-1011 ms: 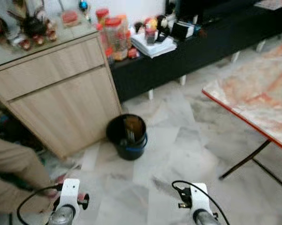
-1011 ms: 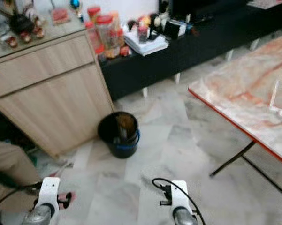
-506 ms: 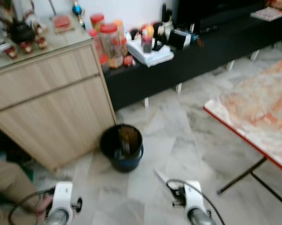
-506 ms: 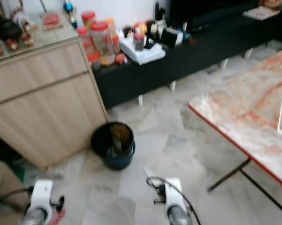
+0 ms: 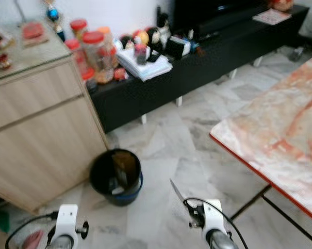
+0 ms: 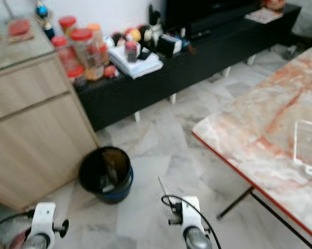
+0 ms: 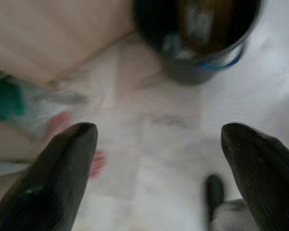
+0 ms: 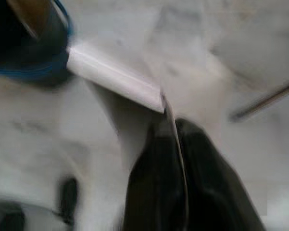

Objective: Picking trash to rubbish bin

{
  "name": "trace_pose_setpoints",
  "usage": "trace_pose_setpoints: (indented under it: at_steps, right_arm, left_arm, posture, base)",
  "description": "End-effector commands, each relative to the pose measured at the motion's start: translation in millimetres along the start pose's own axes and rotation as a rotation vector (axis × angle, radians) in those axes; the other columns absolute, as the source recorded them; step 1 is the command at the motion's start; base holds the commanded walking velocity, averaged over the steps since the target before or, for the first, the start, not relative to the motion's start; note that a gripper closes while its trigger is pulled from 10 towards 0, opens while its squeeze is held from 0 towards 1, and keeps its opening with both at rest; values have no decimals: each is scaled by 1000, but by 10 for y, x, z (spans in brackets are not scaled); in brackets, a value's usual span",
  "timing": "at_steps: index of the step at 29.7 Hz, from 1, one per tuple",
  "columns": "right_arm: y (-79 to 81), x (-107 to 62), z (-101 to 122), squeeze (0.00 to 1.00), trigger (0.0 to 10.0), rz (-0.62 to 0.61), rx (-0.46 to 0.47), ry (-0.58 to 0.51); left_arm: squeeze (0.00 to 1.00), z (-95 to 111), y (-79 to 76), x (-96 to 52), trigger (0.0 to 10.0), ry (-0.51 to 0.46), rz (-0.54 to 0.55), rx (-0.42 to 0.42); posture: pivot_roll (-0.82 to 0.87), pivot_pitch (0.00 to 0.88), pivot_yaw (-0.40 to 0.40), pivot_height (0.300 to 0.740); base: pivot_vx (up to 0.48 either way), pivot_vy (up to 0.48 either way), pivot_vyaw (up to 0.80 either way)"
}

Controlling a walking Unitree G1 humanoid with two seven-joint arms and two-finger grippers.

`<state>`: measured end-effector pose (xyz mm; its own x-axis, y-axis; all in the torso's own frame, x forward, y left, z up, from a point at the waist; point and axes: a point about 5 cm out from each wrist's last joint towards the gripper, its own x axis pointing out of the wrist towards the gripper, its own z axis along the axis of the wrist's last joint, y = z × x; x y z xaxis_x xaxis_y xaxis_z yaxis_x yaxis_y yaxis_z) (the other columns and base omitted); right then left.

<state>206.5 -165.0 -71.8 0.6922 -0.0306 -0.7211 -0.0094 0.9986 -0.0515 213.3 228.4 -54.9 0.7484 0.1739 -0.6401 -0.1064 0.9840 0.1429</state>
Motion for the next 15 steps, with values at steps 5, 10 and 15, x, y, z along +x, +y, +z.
trace_pose_setpoints:
  at_steps: [5, 10, 15]
  right_arm:
    - [155, 18, 88, 0, 10000, 37, 1, -32]
    - [144, 14, 67, 0, 10000, 34, 4, -27]
    - [138, 10, 45, 0, 10000, 29, 24, -17]
  left_arm:
    - [0, -147, 184, -57, 10000, 48, 45, 10]
    - [0, -149, 187, -58, 10000, 49, 45, 12]
    - [0, -135, 178, -52, 10000, 46, 41, 17]
  posture:
    - [152, 125, 46, 740]
    - [150, 129, 50, 740]
    - [148, 133, 51, 740]
  base:
    - [408, 0, 800]
    - [407, 0, 800]
    - [407, 0, 193]
